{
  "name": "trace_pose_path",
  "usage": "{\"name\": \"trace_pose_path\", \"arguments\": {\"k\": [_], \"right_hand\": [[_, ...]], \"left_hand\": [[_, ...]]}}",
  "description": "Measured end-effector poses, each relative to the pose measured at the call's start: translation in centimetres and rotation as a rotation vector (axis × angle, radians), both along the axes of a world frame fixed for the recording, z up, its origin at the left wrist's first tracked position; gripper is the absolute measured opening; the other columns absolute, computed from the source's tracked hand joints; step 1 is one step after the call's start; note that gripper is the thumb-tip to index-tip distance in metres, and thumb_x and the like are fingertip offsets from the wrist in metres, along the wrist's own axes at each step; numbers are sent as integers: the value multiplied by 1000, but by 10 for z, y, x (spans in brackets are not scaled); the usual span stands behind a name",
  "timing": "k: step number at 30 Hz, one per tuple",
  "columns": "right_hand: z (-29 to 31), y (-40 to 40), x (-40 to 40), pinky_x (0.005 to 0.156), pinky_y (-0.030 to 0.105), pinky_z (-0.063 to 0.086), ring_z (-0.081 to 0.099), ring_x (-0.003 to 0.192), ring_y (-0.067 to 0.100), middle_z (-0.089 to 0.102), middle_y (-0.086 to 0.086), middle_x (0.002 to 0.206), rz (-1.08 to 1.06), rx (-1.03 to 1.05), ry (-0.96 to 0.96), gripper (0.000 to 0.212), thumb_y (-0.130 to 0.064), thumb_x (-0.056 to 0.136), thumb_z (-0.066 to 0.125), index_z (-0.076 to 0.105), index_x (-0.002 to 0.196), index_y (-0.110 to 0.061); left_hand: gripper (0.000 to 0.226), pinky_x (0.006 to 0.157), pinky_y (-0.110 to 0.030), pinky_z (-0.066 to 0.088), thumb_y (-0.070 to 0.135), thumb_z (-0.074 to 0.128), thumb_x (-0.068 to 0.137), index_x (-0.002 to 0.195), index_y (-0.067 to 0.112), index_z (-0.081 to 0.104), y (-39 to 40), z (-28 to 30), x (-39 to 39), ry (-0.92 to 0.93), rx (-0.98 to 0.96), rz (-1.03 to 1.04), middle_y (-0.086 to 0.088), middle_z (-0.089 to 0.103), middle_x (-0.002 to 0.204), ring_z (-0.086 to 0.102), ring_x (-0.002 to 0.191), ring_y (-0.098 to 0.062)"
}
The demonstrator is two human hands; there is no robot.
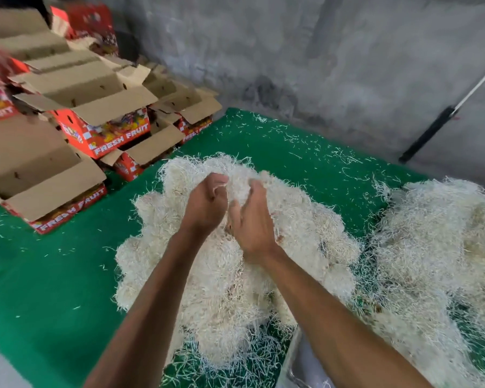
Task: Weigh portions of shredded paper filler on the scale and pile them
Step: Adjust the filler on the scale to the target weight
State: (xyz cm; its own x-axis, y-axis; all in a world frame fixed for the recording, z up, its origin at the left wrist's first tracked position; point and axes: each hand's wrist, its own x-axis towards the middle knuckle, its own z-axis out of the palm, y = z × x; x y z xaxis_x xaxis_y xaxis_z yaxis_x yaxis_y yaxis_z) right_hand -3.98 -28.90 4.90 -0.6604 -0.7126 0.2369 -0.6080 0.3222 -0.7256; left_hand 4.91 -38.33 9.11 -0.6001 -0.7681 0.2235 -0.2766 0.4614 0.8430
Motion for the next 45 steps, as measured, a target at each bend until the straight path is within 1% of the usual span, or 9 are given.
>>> {"name": "trace_pose_path", "arguments": {"k": [4,8,13,15,17,23,37,42,45], "right_hand": [[-54,-7,-14,76,39,51,62,91,28,61,6,105,102,454,130,42,-19,101,57,39,138,-17],[-42,-30,-33,95,37,48,54,110,23,57,3,119,10,563,412,41,-24,87,75,59,125,-21],[-7,-6,-36,95,36,50,54,109,17,56,-4,121,51,283,201,57,-51,90,69,54,138,-24],[9,18,-40,95,38,49,53,112,15,56,-5,128,71,203,118,57,-63,96,52,49,142,-29],[18,49,-48,102,43,48,52,120,16,56,-3,134,49,136,143,42,-49,106,44,51,141,-26],[7,174,-69,105,39,47,54,126,12,57,-2,143,-191,8,73,42,-40,108,44,52,144,-20],[-101,412,-133,102,48,53,56,128,27,55,13,146,-563,291,-51,70,-64,102,46,42,150,-14],[-158,420,-170,124,57,27,23,155,35,14,13,171,-473,674,-12,96,-75,92,51,14,163,-22],[-197,417,-179,124,58,11,10,157,40,-1,12,172,-459,773,-86,93,-78,93,41,8,163,-26]], "left_hand": [[39,86,-36,55,0,42,92,124,4,65,-9,-27,-6,-305,55,-83,-21,69,118,67,102,-34],[33,85,-34,57,0,51,89,114,7,72,-5,-35,-5,-304,-70,-19,-13,73,116,70,92,-24],[26,121,-29,26,9,60,93,118,9,67,5,-28,-7,-134,-218,-28,-4,71,120,64,108,-14],[26,117,-10,10,11,60,95,121,11,66,19,-20,-8,-82,-294,-106,-4,71,120,64,103,-10],[26,102,3,20,17,60,97,122,19,65,38,-13,-14,-35,-329,-170,1,71,119,58,100,0],[27,100,-38,50,33,58,96,121,43,57,122,-17,-61,-63,-127,-463,19,64,122,59,114,-3],[60,98,-45,54,32,65,95,147,34,36,325,-102,-194,-360,-195,-892,2,49,148,58,120,-15],[66,108,-44,43,32,63,97,151,40,25,347,-159,-233,-509,200,-789,0,32,159,47,133,-17],[59,97,-46,55,47,59,96,148,31,35,352,-192,-247,-664,480,-748,3,52,139,58,119,-19]]}}
